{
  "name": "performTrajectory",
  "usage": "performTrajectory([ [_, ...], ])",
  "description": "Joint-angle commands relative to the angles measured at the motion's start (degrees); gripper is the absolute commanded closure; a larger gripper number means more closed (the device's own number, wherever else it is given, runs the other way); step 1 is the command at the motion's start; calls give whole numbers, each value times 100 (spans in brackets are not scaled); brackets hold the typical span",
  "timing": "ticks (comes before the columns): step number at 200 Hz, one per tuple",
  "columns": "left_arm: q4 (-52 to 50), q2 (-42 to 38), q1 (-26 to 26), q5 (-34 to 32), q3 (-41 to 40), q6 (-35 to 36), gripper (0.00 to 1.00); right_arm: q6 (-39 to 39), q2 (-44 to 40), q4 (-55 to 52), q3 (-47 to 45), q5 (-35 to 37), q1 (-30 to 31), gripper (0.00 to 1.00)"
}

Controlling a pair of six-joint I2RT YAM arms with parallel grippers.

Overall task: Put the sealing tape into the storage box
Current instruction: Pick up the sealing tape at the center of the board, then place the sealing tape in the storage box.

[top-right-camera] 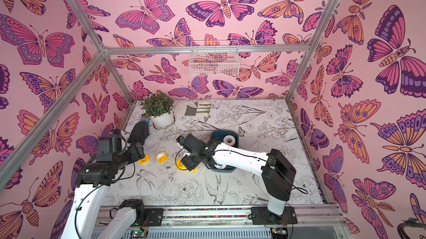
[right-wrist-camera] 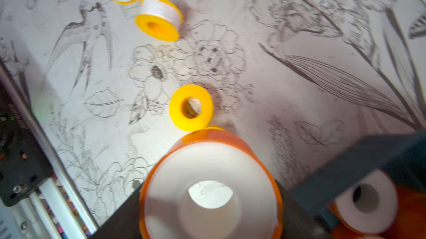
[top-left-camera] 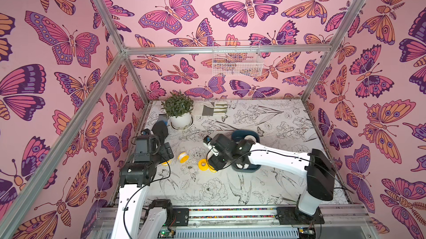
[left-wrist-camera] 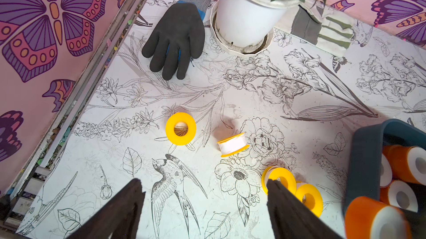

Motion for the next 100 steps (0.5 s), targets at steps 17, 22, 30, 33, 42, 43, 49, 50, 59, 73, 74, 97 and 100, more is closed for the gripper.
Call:
performTrajectory([
  [17, 24, 5, 41, 121, -93, 77, 12, 227, -750, 110, -750, 17, -872, 36],
  [22, 21, 3, 41, 114, -93, 70, 12, 238, -757, 133, -827, 20, -1017, 36],
  [30, 20, 6, 46, 113, -89, 77, 12, 287, -992, 163, -954, -12, -1226, 36],
  [33, 21, 6, 42, 116, -93, 77, 12, 322, -1015, 175, -992, -1, -1307, 36],
  [42, 25, 27, 42, 117, -93, 72, 12, 406, -1065, 193, -1096, 30, -1509, 37],
  [43, 26, 32, 46, 117, -93, 75, 12, 409, -1074, 198, -1110, 30, -1527, 37],
  [49, 22, 52, 42, 108, -89, 77, 12, 423, -1094, 252, -1171, 26, -1631, 37],
  [50, 20, 54, 41, 108, -87, 77, 12, 427, -1097, 263, -1182, 24, -1646, 37],
  [59, 19, 94, 42, 117, -84, 83, 12, 425, -1077, 308, -1233, 77, -1725, 37],
  [73, 22, 112, 41, 138, -84, 85, 12, 335, -964, 309, -1193, 166, -1764, 37],
  [74, 24, 110, 46, 141, -84, 85, 12, 334, -953, 304, -1193, 173, -1760, 37],
  [97, 24, 85, 43, 134, -91, 85, 12, 287, -672, 325, -1122, 224, -1787, 36],
  [100, 18, 80, 44, 134, -93, 83, 12, 282, -624, 330, -1116, 231, -1786, 37],
])
